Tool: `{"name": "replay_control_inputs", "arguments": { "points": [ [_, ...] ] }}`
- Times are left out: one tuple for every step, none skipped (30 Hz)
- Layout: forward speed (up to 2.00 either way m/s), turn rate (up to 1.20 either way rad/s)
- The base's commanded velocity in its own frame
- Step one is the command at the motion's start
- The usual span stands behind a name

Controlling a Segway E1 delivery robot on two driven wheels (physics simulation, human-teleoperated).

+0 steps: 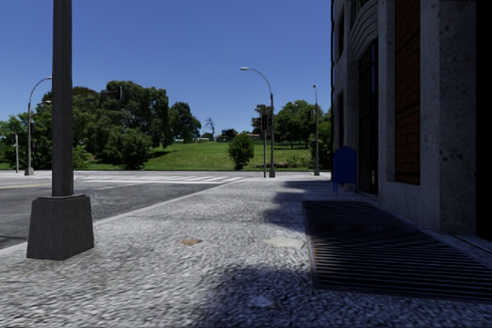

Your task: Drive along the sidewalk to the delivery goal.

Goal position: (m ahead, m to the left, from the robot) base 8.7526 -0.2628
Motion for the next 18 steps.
{"name": "replay_control_inputs", "arguments": {
  "points": [
    [2.00,0.00],
    [2.00,0.00],
    [2.00,0.00],
    [2.00,0.00],
    [2.00,0.00],
    [2.00,0.00],
    [2.00,0.00],
    [2.00,0.00],
    [2.00,0.00],
    [2.00,0.00],
    [2.00,0.00],
    [2.00,0.00],
    [2.00,0.00],
    [2.00,0.00],
    [2.00,0.00],
    [2.00,0.00],
    [2.00,0.00],
    [2.00,0.00]
  ]
}}
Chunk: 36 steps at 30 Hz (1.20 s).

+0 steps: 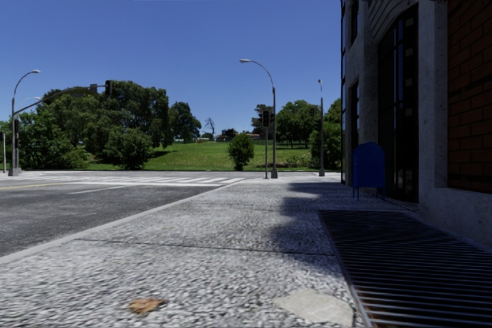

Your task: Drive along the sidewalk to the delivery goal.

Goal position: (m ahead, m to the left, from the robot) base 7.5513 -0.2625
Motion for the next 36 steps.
{"name": "replay_control_inputs", "arguments": {
  "points": [
    [2.00,0.00],
    [2.00,0.00],
    [2.00,0.00],
    [2.00,0.00],
    [2.00,0.00],
    [2.00,0.00],
    [2.00,0.00],
    [2.00,0.00],
    [2.00,-0.19],
    [2.00,-0.34],
    [2.00,-0.34],
    [2.00,-0.38],
    [2.00,-0.39],
    [2.00,-0.40],
    [2.00,-0.40],
    [2.00,-0.35],
    [2.00,-0.14],
    [2.00,0.00],
    [2.00,0.00],
    [2.00,0.00],
    [2.00,0.00],
    [2.00,0.00],
    [2.00,0.00],
    [2.00,0.00],
    [2.00,0.00],
    [2.00,0.00],
    [2.00,0.00],
    [2.00,0.00],
    [2.00,0.00],
    [2.00,0.00],
    [2.00,0.00],
    [2.00,0.00],
    [2.00,0.00],
    [2.00,-0.09],
    [2.00,-0.31],
    [2.00,-0.44]
  ]
}}
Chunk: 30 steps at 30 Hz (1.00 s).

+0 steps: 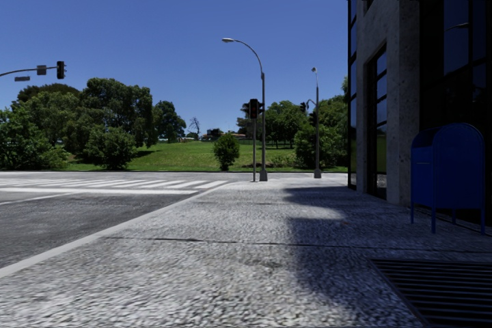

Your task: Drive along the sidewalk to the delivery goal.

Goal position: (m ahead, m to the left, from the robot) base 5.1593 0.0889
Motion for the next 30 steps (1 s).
{"name": "replay_control_inputs", "arguments": {
  "points": [
    [2.00,-0.44],
    [2.00,-0.37],
    [2.00,-0.13],
    [2.00,0.00],
    [2.00,0.00],
    [2.00,0.00],
    [2.00,0.00],
    [2.00,0.00],
    [2.00,0.00],
    [2.00,0.00],
    [2.00,0.00],
    [2.00,0.00],
    [2.00,0.00],
    [2.00,0.00],
    [2.00,0.00],
    [2.00,0.00],
    [2.00,0.00],
    [2.00,0.00],
    [2.00,0.00],
    [2.00,0.00],
    [2.00,0.00],
    [2.00,0.00],
    [2.00,0.00],
    [2.00,0.00],
    [2.00,0.00],
    [2.00,0.00],
    [2.00,0.00],
    [2.00,0.00],
    [2.00,0.00],
    [2.00,0.00]
  ]
}}
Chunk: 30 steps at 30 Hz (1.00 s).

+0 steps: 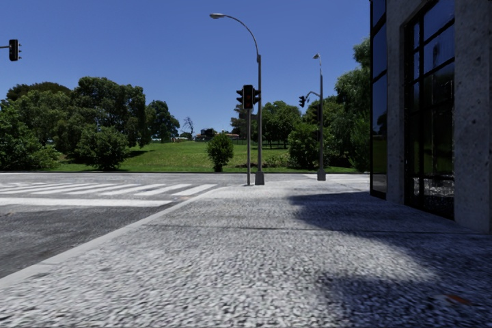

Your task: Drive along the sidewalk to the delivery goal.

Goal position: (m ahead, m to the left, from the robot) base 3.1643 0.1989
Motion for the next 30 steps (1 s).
{"name": "replay_control_inputs", "arguments": {
  "points": [
    [2.00,-0.10],
    [2.00,-0.22],
    [2.00,-0.22],
    [2.00,-0.26],
    [2.00,-0.26],
    [2.00,-0.03],
    [2.00,-0.03],
    [2.00,0.00],
    [2.00,0.00],
    [2.00,0.00],
    [2.00,0.00],
    [2.00,0.00],
    [2.00,0.00],
    [2.00,0.00],
    [2.00,0.00],
    [2.00,0.00],
    [2.00,0.00],
    [2.00,0.00],
    [2.00,0.00],
    [1.97,0.00],
    [1.90,0.00],
    [1.85,0.00],
    [1.82,0.00],
    [1.82,0.00],
    [1.79,0.00],
    [1.75,0.00],
    [1.75,0.00],
    [1.68,0.00],
    [1.60,0.00],
    [1.51,0.00]
  ]
}}
